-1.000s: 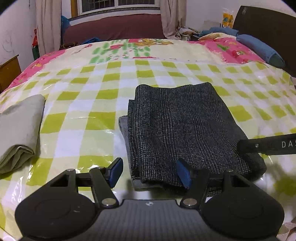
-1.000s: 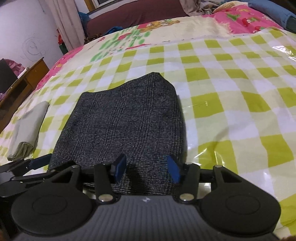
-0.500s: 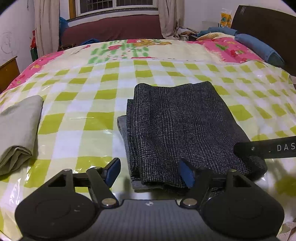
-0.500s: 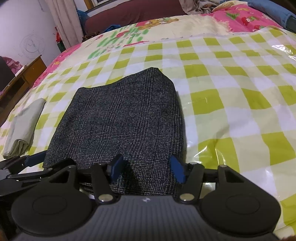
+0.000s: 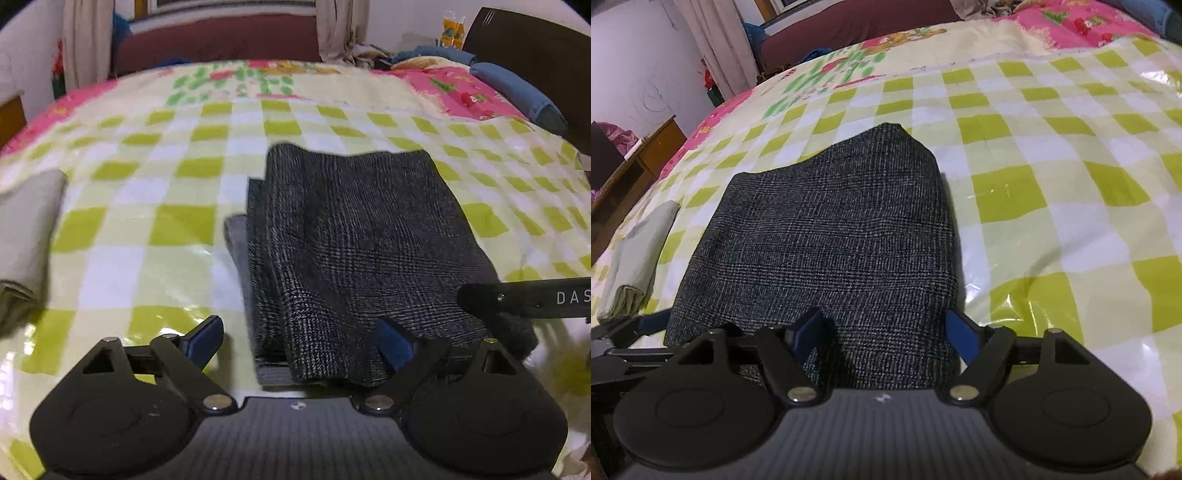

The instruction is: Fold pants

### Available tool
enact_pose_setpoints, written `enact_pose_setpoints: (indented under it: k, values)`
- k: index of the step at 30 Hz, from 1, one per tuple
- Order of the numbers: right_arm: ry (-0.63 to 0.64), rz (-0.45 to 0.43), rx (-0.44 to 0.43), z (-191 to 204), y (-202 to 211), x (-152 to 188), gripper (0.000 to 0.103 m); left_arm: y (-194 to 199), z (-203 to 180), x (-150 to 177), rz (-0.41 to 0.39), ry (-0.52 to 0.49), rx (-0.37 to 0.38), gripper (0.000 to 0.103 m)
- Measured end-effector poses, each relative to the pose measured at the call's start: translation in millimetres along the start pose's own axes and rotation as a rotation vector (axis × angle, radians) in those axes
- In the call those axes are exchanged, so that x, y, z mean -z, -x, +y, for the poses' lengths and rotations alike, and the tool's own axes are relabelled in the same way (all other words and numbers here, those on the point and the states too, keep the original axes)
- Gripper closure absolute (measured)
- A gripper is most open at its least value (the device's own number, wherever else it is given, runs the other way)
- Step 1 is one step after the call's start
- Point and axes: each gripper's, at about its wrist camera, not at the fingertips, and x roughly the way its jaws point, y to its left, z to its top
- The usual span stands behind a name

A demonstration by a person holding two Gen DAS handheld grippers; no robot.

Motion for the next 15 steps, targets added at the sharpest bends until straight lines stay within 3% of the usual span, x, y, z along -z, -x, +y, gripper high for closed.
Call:
enact_pose_setpoints:
  k: [3, 5, 7, 12, 15]
  values:
    - [0.004, 0.003, -0.023, -3.9, 5.0, 0.2, 0.039, -5.0, -8.1, -0.5, 0.019, -0.017, 0.034, 0.003]
    - [0.008, 0.011, -0.033, -9.8, 9.7, -1.6, 0.053, -5.7, -22.5, -0.2, 0.003, -0.077, -0.004, 0.003]
    - [-0.024, 0.024, -0.052, -20.9, 13.5, -4.3, 0.059, -6.8, -34.2, -2.1, -0.008, -0.114, -0.024, 0.003]
    - [-0.069, 0.026, -0.052, -47.7, 28.7, -12.7, 0.063, -11.6, -68.2, -18.8, -0.024, -0.175, -0.006, 0.003]
    - [-0.101, 0.013, -0.031, -73.5, 38.8, -21.1, 0.064, -18.7, -104.6, -35.6, -0.039, -0.243, 0.05, 0.003]
